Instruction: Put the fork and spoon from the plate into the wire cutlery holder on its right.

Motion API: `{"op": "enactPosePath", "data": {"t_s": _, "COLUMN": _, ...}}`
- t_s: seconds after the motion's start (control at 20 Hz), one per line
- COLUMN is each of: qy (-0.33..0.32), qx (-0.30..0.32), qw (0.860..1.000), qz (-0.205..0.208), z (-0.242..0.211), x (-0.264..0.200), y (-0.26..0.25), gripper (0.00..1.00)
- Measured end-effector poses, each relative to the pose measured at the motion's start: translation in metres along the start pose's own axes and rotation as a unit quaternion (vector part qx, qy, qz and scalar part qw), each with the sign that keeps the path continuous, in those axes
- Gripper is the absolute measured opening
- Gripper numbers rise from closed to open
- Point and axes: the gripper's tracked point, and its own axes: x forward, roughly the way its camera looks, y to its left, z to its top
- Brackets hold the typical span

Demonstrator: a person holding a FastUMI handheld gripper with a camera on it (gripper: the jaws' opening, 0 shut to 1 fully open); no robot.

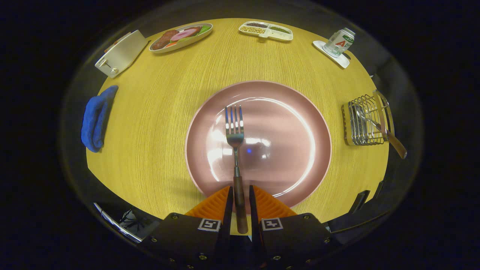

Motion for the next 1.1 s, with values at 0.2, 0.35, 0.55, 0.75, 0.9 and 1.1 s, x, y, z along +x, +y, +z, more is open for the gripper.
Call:
{"op": "enactPosePath", "data": {"t_s": 0.2, "qy": 0.006, "qx": 0.005, "qw": 1.000, "qz": 0.002, "z": -0.002, "x": 0.009, "y": -0.002, "gripper": 0.25}}
{"op": "enactPosePath", "data": {"t_s": 0.35, "qy": 0.006, "qx": 0.004, "qw": 1.000, "qz": 0.003, "z": 0.001, "x": 0.011, "y": -0.003, "gripper": 0.25}}
{"op": "enactPosePath", "data": {"t_s": 0.55, "qy": 0.010, "qx": 0.008, "qw": 1.000, "qz": 0.007, "z": 0.002, "x": 0.012, "y": -0.003, "gripper": 0.25}}
{"op": "enactPosePath", "data": {"t_s": 0.75, "qy": 0.016, "qx": 0.008, "qw": 1.000, "qz": 0.007, "z": 0.003, "x": 0.011, "y": -0.002, "gripper": 0.25}}
{"op": "enactPosePath", "data": {"t_s": 0.9, "qy": 0.018, "qx": -0.009, "qw": 1.000, "qz": -0.003, "z": -0.002, "x": 0.015, "y": 0.003, "gripper": 0.25}}
{"op": "enactPosePath", "data": {"t_s": 1.1, "qy": 0.016, "qx": -0.010, "qw": 1.000, "qz": -0.014, "z": 0.005, "x": 0.009, "y": -0.003, "gripper": 0.09}}
